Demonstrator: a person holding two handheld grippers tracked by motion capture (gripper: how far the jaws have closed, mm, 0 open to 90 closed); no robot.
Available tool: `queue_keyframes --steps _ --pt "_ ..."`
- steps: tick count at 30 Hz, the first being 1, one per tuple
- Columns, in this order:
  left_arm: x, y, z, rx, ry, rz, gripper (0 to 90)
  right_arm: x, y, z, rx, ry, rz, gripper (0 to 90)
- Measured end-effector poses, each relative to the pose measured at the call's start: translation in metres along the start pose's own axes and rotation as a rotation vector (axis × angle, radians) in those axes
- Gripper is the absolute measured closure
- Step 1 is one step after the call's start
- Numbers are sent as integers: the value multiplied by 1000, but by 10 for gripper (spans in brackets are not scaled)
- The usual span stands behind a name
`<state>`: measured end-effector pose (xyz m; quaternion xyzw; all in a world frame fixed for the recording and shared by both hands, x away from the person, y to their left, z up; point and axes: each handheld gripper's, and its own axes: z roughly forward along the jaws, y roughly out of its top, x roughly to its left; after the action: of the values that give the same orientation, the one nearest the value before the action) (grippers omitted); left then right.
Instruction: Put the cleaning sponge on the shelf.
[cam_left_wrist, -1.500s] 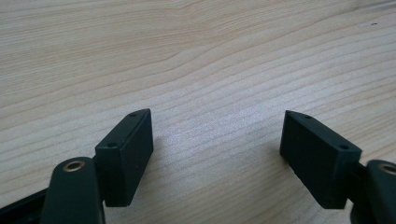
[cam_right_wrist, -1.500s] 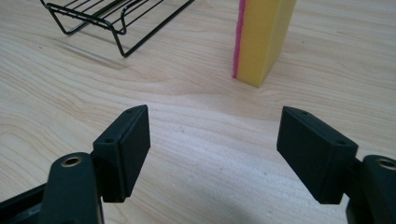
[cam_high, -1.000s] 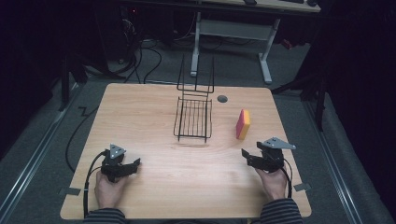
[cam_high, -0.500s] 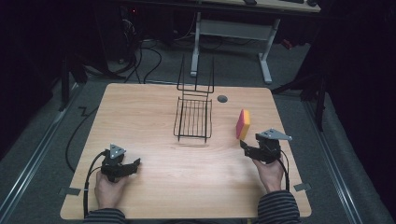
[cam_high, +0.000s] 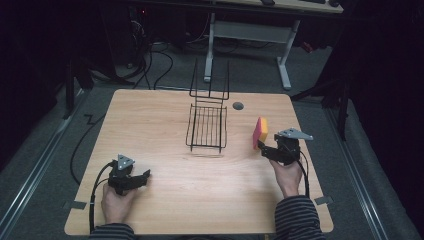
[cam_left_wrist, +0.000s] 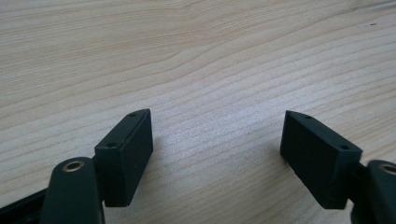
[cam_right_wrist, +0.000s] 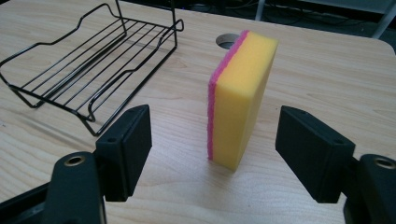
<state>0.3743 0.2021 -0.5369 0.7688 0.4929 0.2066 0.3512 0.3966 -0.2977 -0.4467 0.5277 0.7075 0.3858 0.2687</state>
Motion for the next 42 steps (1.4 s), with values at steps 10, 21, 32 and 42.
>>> queue_keyframes --steps 10,21,32,42 --pt "0 0 0 0 0 0 259 -3 6 15 7 -22 19 274" --pt "0 0 0 0 0 0 259 -8 7 38 23 -56 54 270" --pt "0 0 0 1 0 1 258 -11 2 55 43 -71 73 286" --pt "0 0 0 0 0 1 258 -8 -5 71 40 -92 98 373"
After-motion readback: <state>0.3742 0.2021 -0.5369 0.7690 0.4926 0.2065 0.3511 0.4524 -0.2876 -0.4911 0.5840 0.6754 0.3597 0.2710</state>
